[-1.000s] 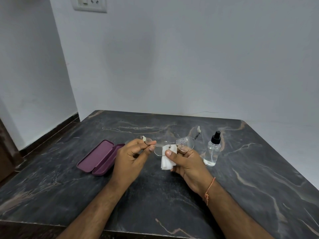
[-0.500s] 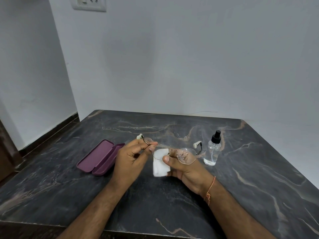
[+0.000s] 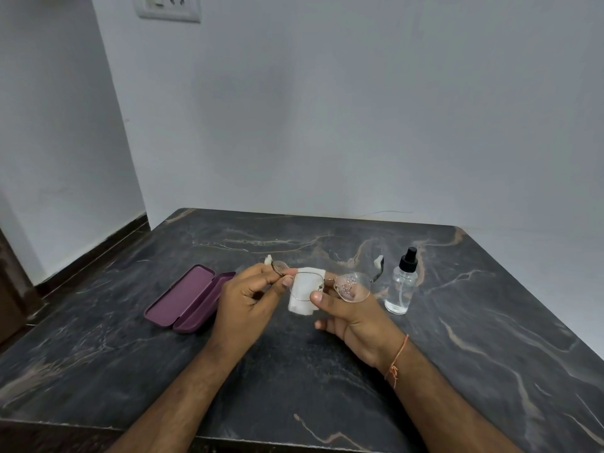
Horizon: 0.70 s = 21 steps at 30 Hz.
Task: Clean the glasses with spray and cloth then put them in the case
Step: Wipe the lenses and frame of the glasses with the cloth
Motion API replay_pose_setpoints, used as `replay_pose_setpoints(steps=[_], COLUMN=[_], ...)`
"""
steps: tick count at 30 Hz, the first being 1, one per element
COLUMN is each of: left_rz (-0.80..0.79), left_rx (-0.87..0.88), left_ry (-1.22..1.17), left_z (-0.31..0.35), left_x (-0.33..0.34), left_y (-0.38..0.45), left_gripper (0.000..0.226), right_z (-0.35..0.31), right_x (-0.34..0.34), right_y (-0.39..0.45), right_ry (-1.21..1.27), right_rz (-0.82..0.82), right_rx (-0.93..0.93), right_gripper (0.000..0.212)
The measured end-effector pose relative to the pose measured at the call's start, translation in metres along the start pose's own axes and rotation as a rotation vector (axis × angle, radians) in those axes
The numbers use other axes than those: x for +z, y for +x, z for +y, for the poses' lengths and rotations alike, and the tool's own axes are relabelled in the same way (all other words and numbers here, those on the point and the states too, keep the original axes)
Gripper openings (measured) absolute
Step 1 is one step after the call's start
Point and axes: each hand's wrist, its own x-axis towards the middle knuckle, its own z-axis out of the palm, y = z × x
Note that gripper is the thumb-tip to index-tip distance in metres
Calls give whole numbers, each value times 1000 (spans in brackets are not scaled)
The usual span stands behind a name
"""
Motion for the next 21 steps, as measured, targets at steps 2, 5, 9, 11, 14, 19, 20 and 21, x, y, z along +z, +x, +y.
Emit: replay_pose_setpoints(steps=[2,5,9,11,14,19,20,21], left_rz=[4,25,49,78,149,208,206,197], left_rx=[-5,-2,-6,-12,-65,-105,-102,-92], left_ry=[-5,28,37,71,125,275,305,341], left_z=[-1,-2,-4,-3,-3,-3,-3,-4], left_x=[0,0,-1,-1,-4,-8,-9,-10], left_y=[0,0,0,-1,1,3,3,3], left_gripper=[25,23,22,22,20,19,19,20], right_z=[2,3,2,3,3,2,2,1], right_x=[-1,1,5,4,1,-2,-3,-4], right_y=[1,3,3,4,6,4,3,3], right_ry=[-5,58,84,48,-1,-126,-131,-129], right_rz=[-22,11,50,54,60,73,79,92], right_rx=[15,23,24,38,68,121,120,105], right_gripper=[37,27,19,23,31,17,15,15])
